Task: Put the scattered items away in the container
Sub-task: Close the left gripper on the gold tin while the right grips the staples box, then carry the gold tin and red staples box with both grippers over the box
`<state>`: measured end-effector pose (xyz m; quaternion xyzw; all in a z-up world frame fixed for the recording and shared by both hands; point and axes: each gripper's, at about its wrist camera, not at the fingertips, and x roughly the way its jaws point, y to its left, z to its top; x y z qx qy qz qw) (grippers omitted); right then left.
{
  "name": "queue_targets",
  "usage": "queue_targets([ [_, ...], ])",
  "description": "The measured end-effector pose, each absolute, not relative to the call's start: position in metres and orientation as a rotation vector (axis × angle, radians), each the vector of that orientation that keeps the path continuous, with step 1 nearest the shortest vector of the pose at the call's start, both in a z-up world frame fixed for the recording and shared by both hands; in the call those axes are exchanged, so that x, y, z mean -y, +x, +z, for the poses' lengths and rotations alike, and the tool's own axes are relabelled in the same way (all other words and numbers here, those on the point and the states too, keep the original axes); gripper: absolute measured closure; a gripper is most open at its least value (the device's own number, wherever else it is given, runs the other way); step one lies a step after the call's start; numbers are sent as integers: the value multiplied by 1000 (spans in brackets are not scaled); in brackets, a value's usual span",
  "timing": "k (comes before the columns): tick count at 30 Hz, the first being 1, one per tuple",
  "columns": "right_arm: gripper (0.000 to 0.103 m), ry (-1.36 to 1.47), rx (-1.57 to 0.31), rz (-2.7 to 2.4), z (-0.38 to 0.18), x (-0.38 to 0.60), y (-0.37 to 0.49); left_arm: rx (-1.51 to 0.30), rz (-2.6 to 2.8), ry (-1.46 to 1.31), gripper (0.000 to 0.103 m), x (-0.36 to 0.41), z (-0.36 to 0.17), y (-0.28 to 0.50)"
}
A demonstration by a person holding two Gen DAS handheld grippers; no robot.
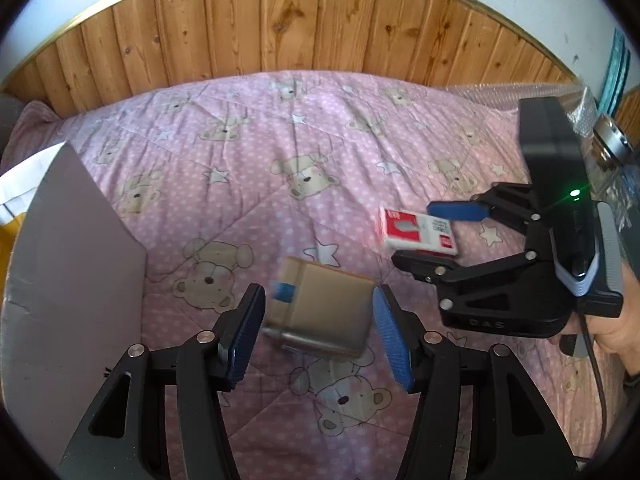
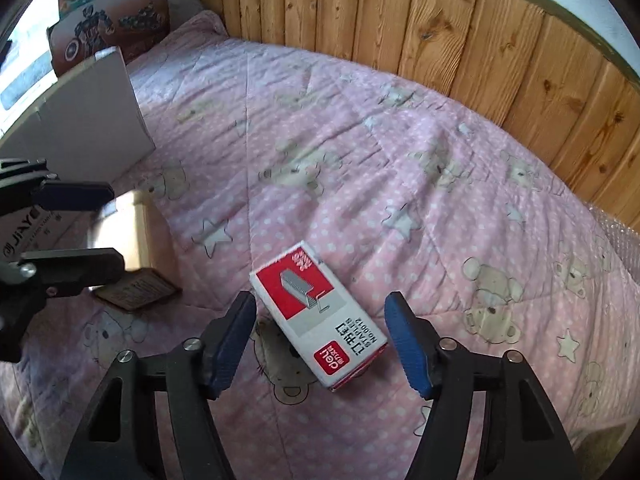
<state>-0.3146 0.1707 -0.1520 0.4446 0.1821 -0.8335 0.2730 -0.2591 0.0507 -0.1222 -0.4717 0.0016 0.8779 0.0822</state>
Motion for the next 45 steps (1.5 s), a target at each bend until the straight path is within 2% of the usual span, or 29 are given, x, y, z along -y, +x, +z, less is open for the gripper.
queue_targets([
  [2, 51, 1205, -433, -2246, -154, -174, -316, -16, 2621, -1417, 43, -54, -126, -260],
  [4, 64, 1217, -395, -2268, -153, -179, -316, -20, 2619, -1429, 43, -56, -129, -262],
  [9, 64, 1230, -338, -2295, -152, -185, -311, 6, 2614, -1462, 48, -54, -135, -264],
  [22, 64, 1287, 65, -2333, -140, -213, -270, 40, 2618, -1443, 50, -57, -122, -243],
  [45, 64, 1313, 304, -2352, -118, -203, -140, 145, 2569, -1377, 50, -46, -82, -124],
])
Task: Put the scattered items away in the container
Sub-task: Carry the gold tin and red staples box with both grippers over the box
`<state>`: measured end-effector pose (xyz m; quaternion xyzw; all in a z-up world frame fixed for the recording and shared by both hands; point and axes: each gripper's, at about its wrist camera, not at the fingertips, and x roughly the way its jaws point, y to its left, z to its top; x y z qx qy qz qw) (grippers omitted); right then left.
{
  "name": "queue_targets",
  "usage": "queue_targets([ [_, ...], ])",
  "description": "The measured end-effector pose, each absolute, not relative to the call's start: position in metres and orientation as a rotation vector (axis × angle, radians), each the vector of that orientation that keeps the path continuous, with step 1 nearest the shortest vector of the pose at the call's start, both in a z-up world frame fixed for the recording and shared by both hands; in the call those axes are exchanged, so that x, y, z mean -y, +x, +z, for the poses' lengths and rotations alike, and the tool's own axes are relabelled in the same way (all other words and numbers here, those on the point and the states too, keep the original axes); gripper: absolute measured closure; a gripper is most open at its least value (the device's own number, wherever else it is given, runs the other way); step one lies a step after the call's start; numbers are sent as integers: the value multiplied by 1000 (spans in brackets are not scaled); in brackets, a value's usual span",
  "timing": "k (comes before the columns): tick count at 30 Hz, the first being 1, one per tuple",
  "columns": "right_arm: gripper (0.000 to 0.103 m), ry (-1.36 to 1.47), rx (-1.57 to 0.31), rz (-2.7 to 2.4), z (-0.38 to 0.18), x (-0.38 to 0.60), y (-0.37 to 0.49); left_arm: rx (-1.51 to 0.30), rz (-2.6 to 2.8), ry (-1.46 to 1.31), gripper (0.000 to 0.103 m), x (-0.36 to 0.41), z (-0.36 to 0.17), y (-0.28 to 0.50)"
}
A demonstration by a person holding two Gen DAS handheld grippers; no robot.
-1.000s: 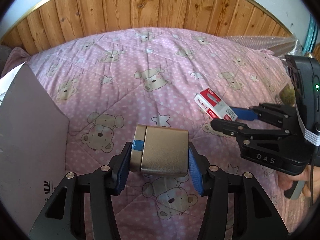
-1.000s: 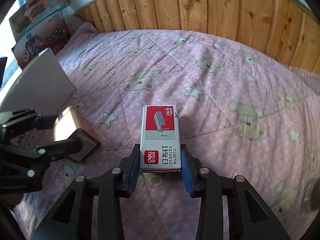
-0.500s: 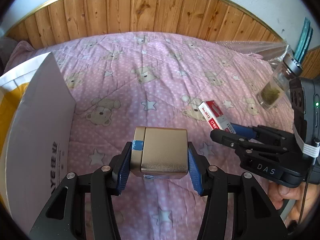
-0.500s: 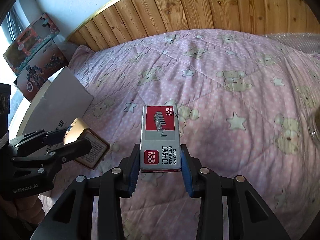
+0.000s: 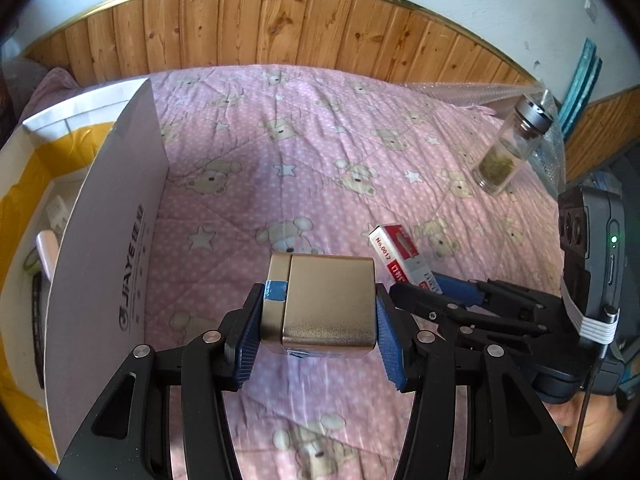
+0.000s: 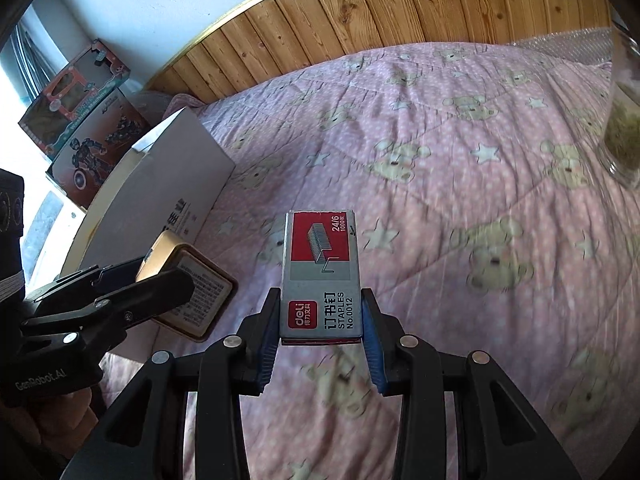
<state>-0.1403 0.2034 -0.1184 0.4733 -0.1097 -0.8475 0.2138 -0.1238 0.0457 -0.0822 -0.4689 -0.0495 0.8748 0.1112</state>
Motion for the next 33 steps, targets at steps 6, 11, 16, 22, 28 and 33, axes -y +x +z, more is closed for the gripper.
queue_targets([
  [6, 64, 1325, 356, -2347, -120, -198, -108, 153, 2548, -1362, 50, -46, -78, -96],
  [11, 64, 1327, 382, -2346, -119, -193, -86, 166, 2536, -1343, 50, -43, -73, -78],
  [16, 64, 1336, 396, -2340, -118, -187, -66, 182, 2529, -1316, 50, -39, -65, -61],
  [22, 64, 1332, 406, -2335, -114, -182, -46, 200, 2523, -1282, 50, -30, -56, -41],
  [28, 64, 1331, 415, -2329, -110, -177, -30, 219, 2530, -1254, 50, -21, -48, -25],
  [33, 64, 1338, 432, -2317, -111, -174, -19, 243, 2534, -1234, 50, -14, -42, -16],
])
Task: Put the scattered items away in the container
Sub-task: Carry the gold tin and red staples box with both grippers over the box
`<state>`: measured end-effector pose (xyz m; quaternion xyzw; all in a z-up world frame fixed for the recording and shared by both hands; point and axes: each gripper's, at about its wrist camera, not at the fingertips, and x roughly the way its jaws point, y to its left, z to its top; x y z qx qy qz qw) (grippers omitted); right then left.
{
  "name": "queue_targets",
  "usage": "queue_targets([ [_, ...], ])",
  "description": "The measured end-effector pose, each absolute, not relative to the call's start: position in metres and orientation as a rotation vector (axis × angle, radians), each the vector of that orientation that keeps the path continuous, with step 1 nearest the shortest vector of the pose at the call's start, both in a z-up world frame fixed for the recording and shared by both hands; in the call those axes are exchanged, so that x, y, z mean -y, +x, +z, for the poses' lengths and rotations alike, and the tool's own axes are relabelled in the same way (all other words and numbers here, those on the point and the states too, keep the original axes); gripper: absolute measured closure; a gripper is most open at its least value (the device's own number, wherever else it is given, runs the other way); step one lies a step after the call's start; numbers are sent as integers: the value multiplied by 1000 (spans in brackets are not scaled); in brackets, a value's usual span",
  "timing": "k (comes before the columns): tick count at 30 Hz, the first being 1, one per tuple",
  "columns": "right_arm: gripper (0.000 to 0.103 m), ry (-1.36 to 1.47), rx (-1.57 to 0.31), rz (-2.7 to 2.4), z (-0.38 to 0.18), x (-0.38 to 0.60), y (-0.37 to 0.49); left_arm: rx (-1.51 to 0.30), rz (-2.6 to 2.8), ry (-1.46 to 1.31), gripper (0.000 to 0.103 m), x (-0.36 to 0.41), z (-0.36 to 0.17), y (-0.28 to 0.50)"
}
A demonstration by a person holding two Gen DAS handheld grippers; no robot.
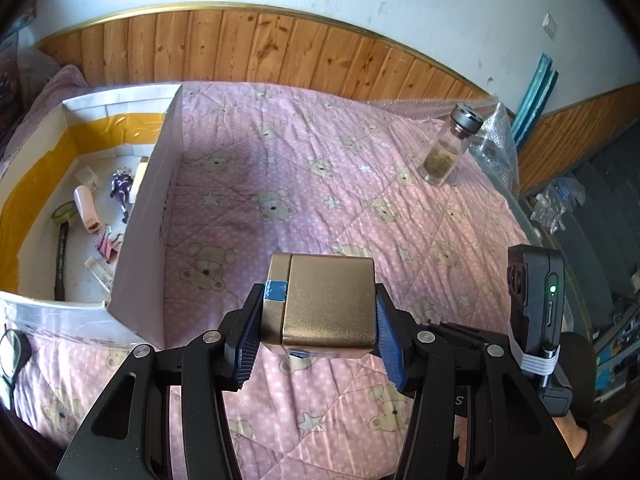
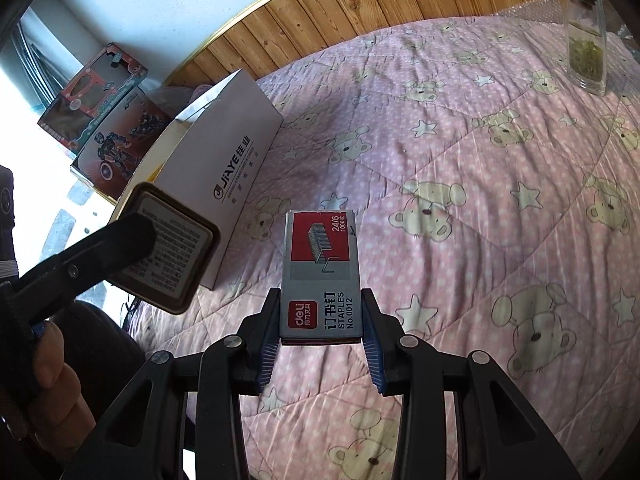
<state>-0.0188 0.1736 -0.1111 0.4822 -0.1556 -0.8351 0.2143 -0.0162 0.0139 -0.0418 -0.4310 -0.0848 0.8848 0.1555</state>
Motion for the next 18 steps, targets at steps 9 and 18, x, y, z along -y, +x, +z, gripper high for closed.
queue_targets([
  [9, 64, 1315, 430, -2311, -99, -165, -3, 275, 2538, -1193, 50, -3, -30, -2],
  [18, 64, 1277, 402, -2297, -82, -148, 7, 321, 2542, -1162, 50, 15, -22, 8],
])
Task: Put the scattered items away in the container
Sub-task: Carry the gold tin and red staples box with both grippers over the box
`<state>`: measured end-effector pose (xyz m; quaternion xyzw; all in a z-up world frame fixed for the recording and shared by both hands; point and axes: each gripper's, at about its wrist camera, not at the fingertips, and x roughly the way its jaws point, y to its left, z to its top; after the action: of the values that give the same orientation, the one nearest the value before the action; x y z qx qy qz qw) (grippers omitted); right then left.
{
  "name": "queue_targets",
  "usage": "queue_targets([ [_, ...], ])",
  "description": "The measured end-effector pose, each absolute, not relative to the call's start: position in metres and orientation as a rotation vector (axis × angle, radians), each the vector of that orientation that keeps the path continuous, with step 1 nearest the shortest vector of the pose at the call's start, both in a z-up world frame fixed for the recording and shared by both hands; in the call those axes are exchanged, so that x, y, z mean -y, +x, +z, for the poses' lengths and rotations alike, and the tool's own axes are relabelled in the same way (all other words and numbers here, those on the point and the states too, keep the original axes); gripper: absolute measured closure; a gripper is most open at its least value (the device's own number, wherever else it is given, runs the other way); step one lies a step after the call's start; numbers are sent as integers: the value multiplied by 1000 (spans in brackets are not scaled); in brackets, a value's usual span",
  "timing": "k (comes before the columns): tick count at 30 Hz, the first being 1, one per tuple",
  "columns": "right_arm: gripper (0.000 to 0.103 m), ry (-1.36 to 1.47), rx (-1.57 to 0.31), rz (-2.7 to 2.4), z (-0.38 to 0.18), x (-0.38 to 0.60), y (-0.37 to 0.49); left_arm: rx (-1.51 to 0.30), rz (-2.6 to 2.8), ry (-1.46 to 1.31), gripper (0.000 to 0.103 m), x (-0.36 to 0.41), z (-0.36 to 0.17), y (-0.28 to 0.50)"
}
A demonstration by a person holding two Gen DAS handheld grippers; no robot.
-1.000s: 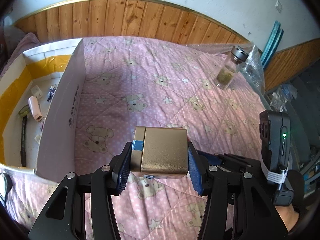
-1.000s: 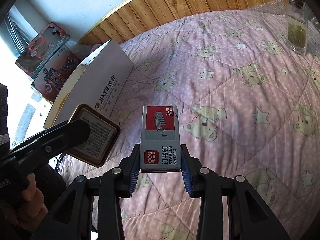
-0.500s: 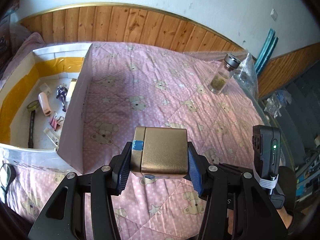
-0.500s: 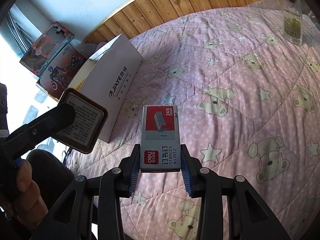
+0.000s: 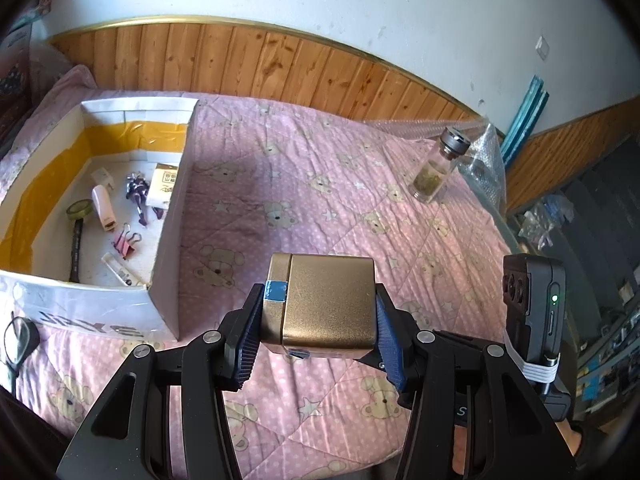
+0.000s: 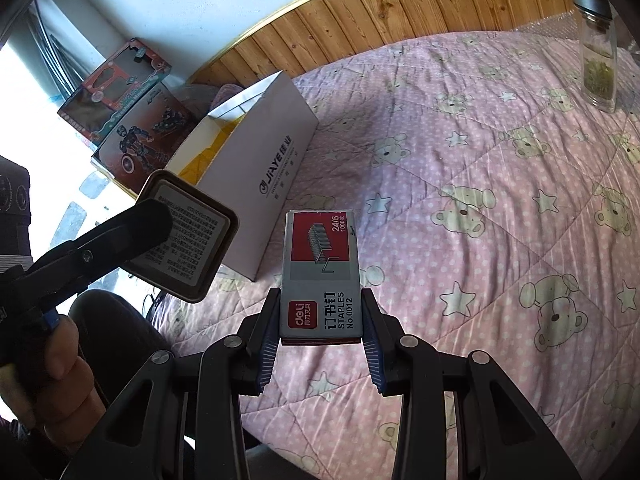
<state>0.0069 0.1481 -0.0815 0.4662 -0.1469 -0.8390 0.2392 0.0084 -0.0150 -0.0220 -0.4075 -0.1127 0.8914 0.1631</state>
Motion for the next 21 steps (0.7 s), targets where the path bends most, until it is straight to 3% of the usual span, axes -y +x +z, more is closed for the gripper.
queue_targets([
  [21, 64, 1186, 280, -2263, -41, -100, 23, 453, 2574, -1066, 50, 60, 0, 33],
])
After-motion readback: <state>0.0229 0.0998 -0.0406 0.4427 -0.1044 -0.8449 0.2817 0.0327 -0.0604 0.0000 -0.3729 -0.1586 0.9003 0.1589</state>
